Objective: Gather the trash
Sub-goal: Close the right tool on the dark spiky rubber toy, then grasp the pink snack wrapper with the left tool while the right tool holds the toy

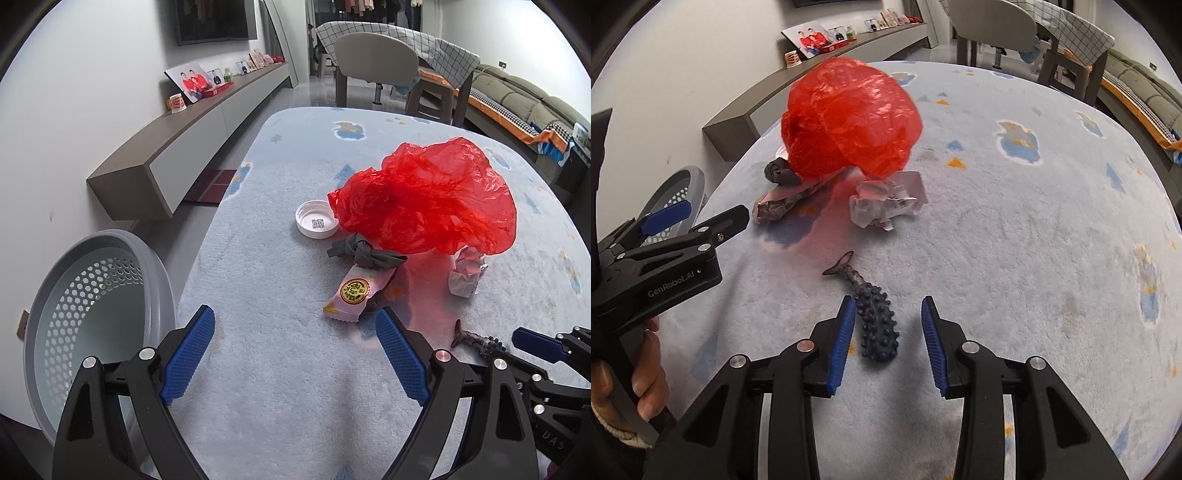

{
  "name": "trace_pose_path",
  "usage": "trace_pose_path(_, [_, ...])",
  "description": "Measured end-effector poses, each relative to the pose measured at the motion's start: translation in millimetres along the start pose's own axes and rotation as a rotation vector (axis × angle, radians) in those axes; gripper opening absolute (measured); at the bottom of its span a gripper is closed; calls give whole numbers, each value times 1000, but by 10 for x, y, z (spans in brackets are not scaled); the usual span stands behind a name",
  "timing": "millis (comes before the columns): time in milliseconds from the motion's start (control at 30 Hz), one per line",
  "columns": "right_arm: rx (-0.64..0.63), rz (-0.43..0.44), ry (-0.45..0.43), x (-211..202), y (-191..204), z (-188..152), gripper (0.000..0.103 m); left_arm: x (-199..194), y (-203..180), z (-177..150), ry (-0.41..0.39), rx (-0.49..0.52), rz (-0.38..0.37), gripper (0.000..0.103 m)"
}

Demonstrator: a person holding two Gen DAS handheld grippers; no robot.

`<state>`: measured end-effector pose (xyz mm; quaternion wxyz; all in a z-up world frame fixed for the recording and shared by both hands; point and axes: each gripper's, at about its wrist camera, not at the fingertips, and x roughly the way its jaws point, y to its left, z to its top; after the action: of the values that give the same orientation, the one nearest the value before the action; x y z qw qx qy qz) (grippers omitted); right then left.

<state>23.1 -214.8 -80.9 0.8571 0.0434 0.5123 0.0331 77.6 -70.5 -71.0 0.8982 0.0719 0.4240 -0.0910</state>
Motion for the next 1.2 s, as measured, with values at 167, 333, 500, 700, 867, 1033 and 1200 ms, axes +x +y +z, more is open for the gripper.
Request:
trace_pose_path(167, [-39, -19, 14, 92, 104, 0, 35, -13, 22, -3, -2, -4, -7, 87])
trace_pose_path(333, [1, -1, 17, 77, 41, 11, 21, -10, 35, -4, 3, -8, -21, 87])
trace_pose_path(500, [46, 22, 19, 14, -27, 16, 21, 4, 11, -11, 10, -2, -37, 87])
trace_pose_path(700, [107, 60, -12, -123, -128, 57, 21, 60, -28, -6, 27, 3, -43, 87])
trace_pose_path(867, [132, 84, -4, -161, -173, 61, 21, 149, -64, 67, 32, 0, -41, 87])
trace_pose_path(1033, [137, 83, 3, -172, -191, 45, 21, 281, -175, 148, 37, 12, -39, 87])
trace_pose_path(1200, [153, 91, 1, -191, -227, 59, 21, 384, -327, 190, 42, 35, -46, 87])
